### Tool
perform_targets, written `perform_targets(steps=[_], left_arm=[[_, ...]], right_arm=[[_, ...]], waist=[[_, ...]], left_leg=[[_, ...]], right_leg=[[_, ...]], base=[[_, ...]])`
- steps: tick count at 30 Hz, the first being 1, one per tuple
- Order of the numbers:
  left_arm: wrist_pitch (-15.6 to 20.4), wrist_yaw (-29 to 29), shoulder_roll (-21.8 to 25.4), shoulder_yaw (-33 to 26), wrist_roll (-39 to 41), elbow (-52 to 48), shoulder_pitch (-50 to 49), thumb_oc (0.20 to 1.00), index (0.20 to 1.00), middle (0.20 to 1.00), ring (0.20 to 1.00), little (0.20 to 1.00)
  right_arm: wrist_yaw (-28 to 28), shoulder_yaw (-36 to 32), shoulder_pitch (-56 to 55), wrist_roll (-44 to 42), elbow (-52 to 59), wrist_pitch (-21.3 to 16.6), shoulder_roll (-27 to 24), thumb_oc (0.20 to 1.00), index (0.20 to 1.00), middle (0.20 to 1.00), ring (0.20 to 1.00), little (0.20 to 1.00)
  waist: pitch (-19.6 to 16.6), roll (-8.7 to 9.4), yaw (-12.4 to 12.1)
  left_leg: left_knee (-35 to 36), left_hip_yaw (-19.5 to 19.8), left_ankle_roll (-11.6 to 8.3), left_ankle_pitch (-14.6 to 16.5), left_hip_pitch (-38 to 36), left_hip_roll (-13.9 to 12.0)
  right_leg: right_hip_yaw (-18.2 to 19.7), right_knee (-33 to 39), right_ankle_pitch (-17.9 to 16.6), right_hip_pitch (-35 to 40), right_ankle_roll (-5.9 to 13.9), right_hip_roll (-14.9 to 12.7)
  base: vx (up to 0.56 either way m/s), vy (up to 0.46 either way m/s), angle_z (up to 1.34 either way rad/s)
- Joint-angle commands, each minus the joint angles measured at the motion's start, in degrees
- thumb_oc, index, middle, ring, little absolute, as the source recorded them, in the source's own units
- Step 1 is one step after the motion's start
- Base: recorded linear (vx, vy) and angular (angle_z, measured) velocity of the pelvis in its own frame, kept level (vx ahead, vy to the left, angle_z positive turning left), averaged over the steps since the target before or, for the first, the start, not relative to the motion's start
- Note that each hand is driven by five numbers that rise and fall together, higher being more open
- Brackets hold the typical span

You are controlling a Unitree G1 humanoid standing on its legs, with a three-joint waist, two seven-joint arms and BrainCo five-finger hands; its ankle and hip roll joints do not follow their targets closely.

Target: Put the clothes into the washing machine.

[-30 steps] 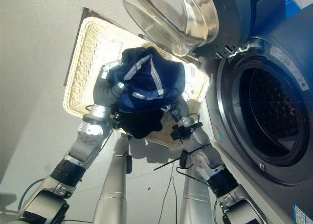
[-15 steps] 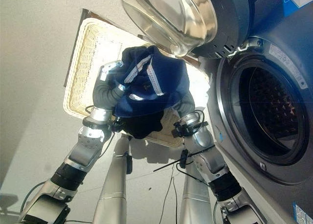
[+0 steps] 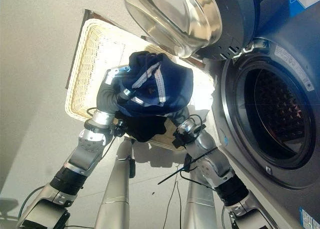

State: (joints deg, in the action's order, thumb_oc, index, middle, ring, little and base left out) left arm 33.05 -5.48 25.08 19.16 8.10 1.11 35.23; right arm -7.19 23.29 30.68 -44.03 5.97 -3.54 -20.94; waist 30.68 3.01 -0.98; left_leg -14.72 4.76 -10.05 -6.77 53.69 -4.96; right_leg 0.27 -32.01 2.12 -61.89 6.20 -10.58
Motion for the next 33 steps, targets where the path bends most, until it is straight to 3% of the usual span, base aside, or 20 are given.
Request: perform_targets(steps=[1,4,5,6,9,18,27,32,33], left_arm=[[2.27,3.92,-1.86,1.74,3.20,-7.27,2.97,0.200,0.200,0.200,0.200,0.200],[1.65,6.13,-2.68,2.66,5.86,-7.31,3.26,0.200,0.200,0.200,0.200,0.200],[1.32,7.53,-3.15,3.12,7.14,-7.38,3.23,0.200,0.200,0.200,0.200,0.200],[1.20,7.92,-3.25,3.25,7.64,-7.36,3.31,0.200,0.200,0.200,0.200,0.200],[0.22,10.68,-4.12,4.38,10.26,-7.68,3.68,0.200,0.200,0.200,0.200,0.200],[-1.79,13.41,-5.68,5.85,11.87,-8.00,3.86,0.200,0.200,0.200,0.200,0.200],[-1.37,12.59,-5.59,5.80,11.16,-7.92,3.22,0.200,0.200,0.200,0.200,0.200],[-2.70,4.93,-4.94,5.49,4.63,-7.44,2.90,0.209,0.209,0.209,0.209,0.209],[-3.49,3.21,-4.66,5.40,3.21,-7.21,2.90,0.457,0.457,0.457,0.457,0.457]], right_arm=[[-2.28,1.96,1.37,-1.37,6.22,-0.84,2.17,1.000,1.000,1.000,1.000,1.000],[-1.71,2.21,1.94,-2.29,5.94,-1.45,2.71,1.000,1.000,1.000,1.000,1.000],[-0.95,2.22,2.14,-2.38,5.77,-1.82,2.96,0.802,0.802,0.802,0.802,0.802],[-0.75,2.21,2.25,-2.43,5.70,-1.88,3.03,0.689,0.689,0.689,0.689,0.689],[1.37,2.06,2.88,-2.40,5.30,-3.79,3.68,0.200,0.200,0.200,0.200,0.200],[4.10,0.77,3.40,-2.49,4.95,-8.10,5.40,0.200,0.200,0.200,0.200,0.200],[4.22,-0.31,2.81,-4.12,5.26,-9.35,5.91,0.200,0.200,0.200,0.200,0.200],[3.77,-0.87,2.15,-5.95,5.31,-11.11,5.71,0.200,0.200,0.200,0.200,0.200],[3.71,-0.97,2.08,-5.97,5.33,-11.36,5.76,0.200,0.200,0.200,0.200,0.200]], waist=[[-0.89,-1.88,0.78],[-0.89,-1.87,0.87],[-0.89,-1.80,0.92],[-0.89,-1.78,0.95],[-0.89,-1.78,1.05],[-0.89,-1.81,1.27],[-0.89,-1.84,1.38],[-0.89,-1.84,1.41],[-0.89,-1.87,1.37]], left_leg=[[-2.42,-0.57,7.04,0.02,1.27,6.28],[-2.25,-0.78,7.09,-0.01,1.23,6.27],[-2.21,-0.86,7.07,-0.02,1.12,6.26],[-2.23,-0.88,7.07,-0.01,1.11,6.24],[-2.12,-1.05,7.13,-0.10,1.08,6.33],[-1.47,-1.36,7.22,-0.32,0.83,6.43],[-1.27,-1.54,7.13,-0.37,0.76,6.40],[-1.08,-1.55,7.05,-0.41,0.50,6.37],[-1.10,-1.55,7.03,-0.44,0.52,6.35]], right_leg=[[-5.78,13.92,-11.20,4.77,0.29,3.82],[-5.83,14.02,-11.26,4.74,0.33,3.91],[-5.89,14.19,-11.35,4.89,0.34,3.89],[-5.88,14.21,-11.37,4.90,0.33,3.89],[-5.82,14.48,-11.59,4.93,0.34,3.97],[-5.74,15.09,-11.97,5.08,0.38,4.23],[-5.75,15.60,-12.24,5.22,0.48,4.18],[-5.81,15.92,-12.25,5.60,0.50,4.10],[-5.88,15.91,-12.25,5.62,0.54,4.04]], base=[[0.00,0.000,0.00],[0.00,0.000,0.00],[0.00,0.000,0.00],[0.00,0.000,0.00],[0.00,0.000,0.00],[0.00,0.001,-0.01],[0.00,0.000,0.00],[0.00,0.000,0.00],[0.00,0.000,0.00]])
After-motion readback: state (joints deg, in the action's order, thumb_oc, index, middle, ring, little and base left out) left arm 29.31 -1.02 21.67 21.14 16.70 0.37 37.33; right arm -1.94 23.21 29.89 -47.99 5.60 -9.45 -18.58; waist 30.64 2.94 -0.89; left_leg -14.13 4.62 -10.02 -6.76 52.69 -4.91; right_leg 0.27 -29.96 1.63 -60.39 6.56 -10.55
